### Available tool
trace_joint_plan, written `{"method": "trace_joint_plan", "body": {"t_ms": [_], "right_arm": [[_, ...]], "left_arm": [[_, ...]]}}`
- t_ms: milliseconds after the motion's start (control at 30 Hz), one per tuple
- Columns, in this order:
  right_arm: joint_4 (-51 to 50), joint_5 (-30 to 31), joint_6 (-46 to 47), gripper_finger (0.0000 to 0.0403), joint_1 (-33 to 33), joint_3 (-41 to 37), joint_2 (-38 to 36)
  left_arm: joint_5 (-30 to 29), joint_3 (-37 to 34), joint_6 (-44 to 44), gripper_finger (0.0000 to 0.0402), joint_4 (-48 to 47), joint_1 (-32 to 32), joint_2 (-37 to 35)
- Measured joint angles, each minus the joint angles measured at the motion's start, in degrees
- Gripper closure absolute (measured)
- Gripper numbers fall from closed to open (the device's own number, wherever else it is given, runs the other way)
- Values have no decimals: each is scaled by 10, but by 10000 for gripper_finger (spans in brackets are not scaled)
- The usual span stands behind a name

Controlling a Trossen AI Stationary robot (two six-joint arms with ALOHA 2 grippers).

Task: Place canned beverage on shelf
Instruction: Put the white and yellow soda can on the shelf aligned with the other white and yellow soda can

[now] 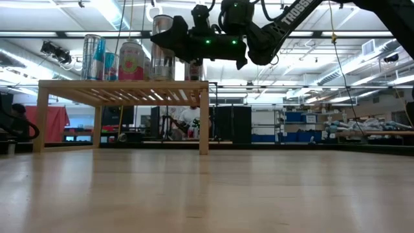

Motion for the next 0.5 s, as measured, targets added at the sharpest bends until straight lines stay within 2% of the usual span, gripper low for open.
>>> {"method": "trace_joint_plan", "body": {"t_ms": [167,500], "right_arm": [[0,38,1,90,0,0,0],[13,43,1,89,-8,0,1]], "left_arm": [[0,0,-1,86,0,0,0],[0,0,-1,86,0,0,0]]}}
